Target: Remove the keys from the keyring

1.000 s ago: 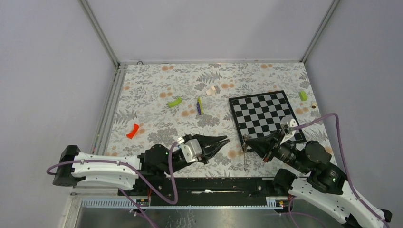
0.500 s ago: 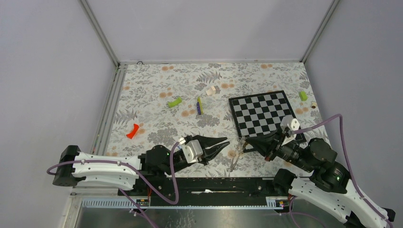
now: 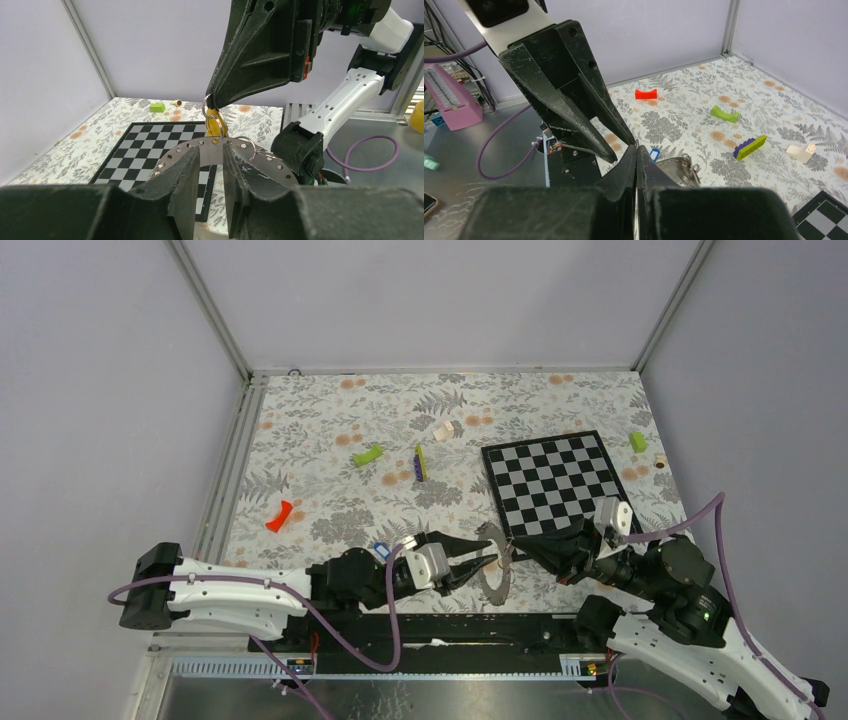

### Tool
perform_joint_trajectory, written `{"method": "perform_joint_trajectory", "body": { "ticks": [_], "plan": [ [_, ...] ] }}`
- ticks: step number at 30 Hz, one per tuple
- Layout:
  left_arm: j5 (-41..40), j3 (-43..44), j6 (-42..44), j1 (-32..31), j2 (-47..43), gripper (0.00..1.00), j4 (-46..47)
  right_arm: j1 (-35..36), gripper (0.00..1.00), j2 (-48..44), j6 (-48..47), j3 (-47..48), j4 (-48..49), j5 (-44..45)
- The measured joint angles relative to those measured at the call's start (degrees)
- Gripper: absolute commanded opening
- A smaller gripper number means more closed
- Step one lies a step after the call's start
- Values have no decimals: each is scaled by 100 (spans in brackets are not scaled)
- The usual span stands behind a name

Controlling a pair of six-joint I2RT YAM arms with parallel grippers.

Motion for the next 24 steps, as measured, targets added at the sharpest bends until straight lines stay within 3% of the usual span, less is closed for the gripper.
{"method": "perform_joint_trajectory", "body": {
  "ticks": [10, 24],
  "plan": [
    [111, 114, -144, 0, 20, 45, 4, 0, 0, -9, -55, -15, 214, -146],
    [199, 225, -273, 0, 317, 43, 70, 0, 0, -15, -52, -63, 297, -219]
  ]
}}
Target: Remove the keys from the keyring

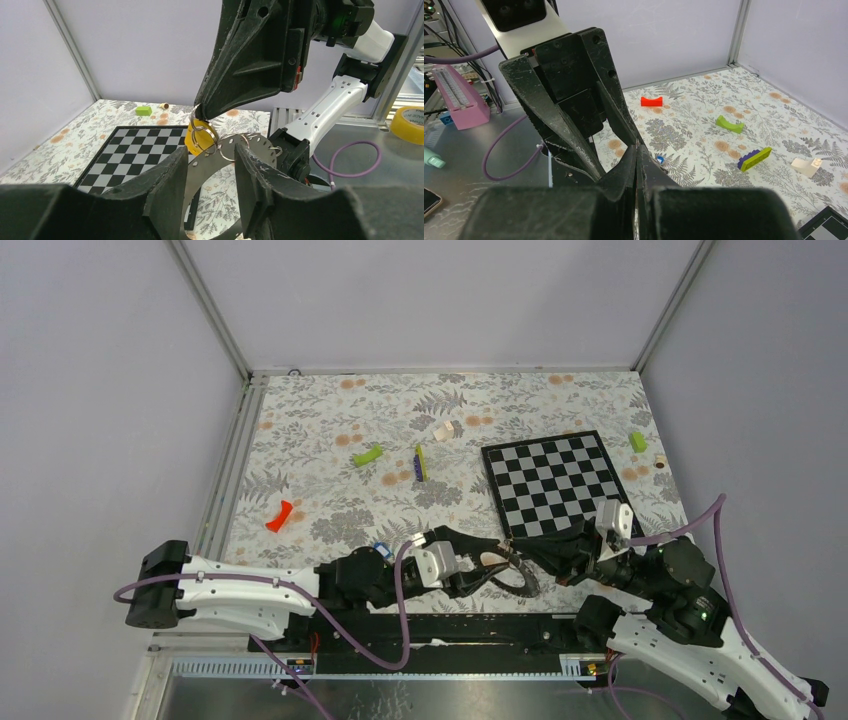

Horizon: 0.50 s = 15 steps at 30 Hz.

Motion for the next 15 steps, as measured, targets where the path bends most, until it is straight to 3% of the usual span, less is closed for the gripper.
{"method": "perform_joint_trajectory", "body": {
  "ticks": [7, 15],
  "plan": [
    [24, 0, -48, 0, 28, 37, 101, 0, 0, -4, 4, -46, 4, -13],
    [39, 0, -68, 0, 61, 22, 125, 0, 0, -22, 24, -103, 4, -15]
  ]
}}
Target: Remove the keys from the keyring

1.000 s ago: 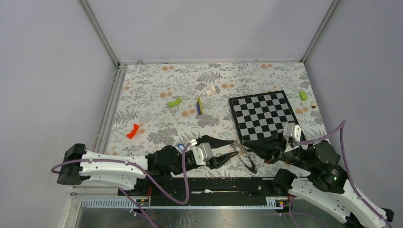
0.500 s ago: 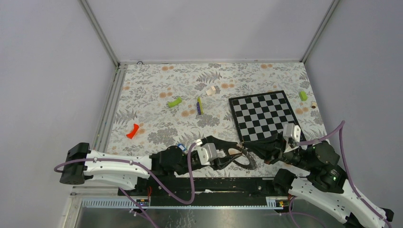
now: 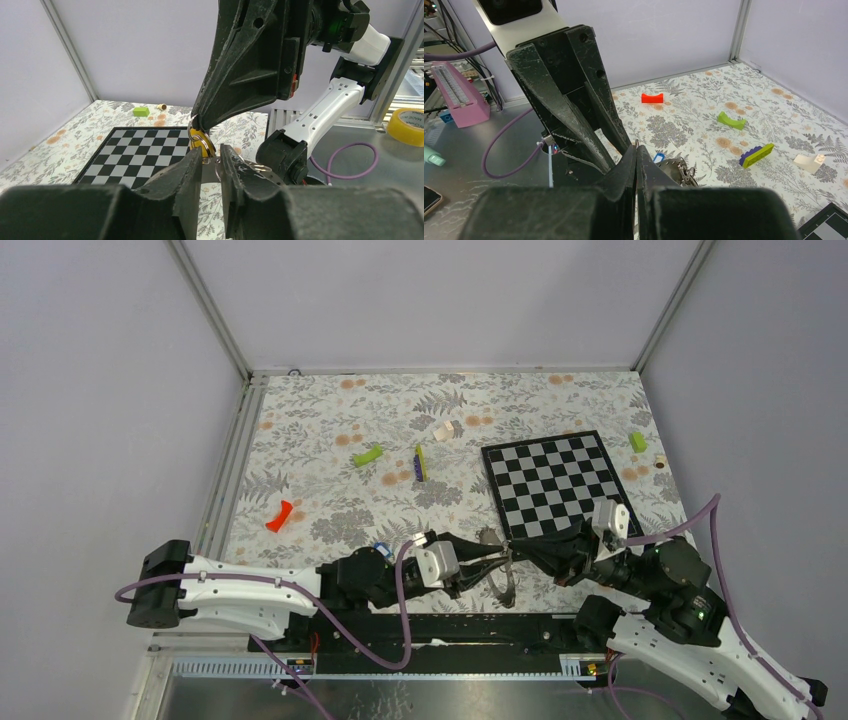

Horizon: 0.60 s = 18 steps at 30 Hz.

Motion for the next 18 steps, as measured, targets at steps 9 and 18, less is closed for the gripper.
{"method": "perform_joint_trajectory", "body": {
  "ticks": [9, 18],
  "plan": [
    [-4, 0, 0, 0, 9, 11, 0, 0, 0, -72, 33, 0, 0, -2],
    [-2, 0, 2, 0, 46, 0, 39, 0, 0, -144, 66, -9, -4, 0]
  ]
}}
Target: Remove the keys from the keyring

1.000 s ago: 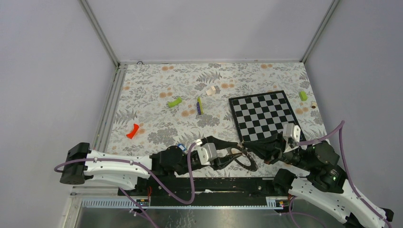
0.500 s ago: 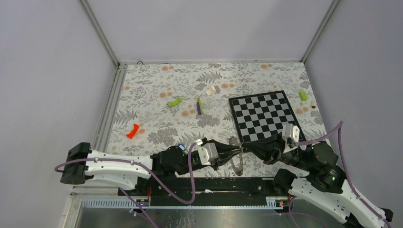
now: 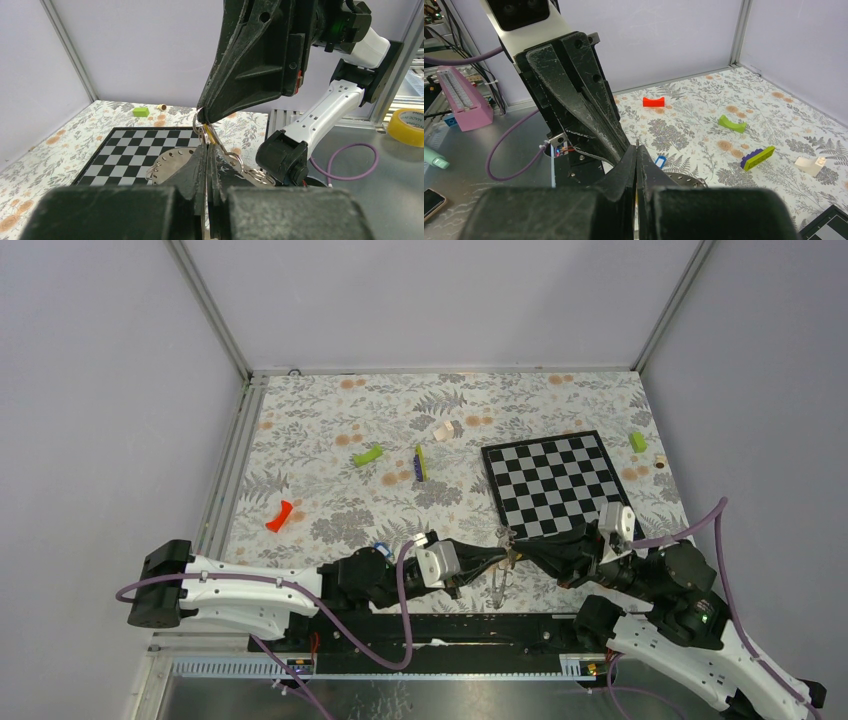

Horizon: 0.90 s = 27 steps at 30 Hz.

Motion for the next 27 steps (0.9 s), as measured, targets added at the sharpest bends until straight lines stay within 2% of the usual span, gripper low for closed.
{"method": "perform_joint_trajectory", "body": {
  "ticks": [12, 27],
  "plan": [
    [-17, 0, 50, 0, -4, 0, 4, 0, 0, -297, 146, -140, -52, 306],
    [-105, 0, 258, 0, -57, 0, -90, 0, 0, -828, 1366, -704, 42, 876]
  ]
}}
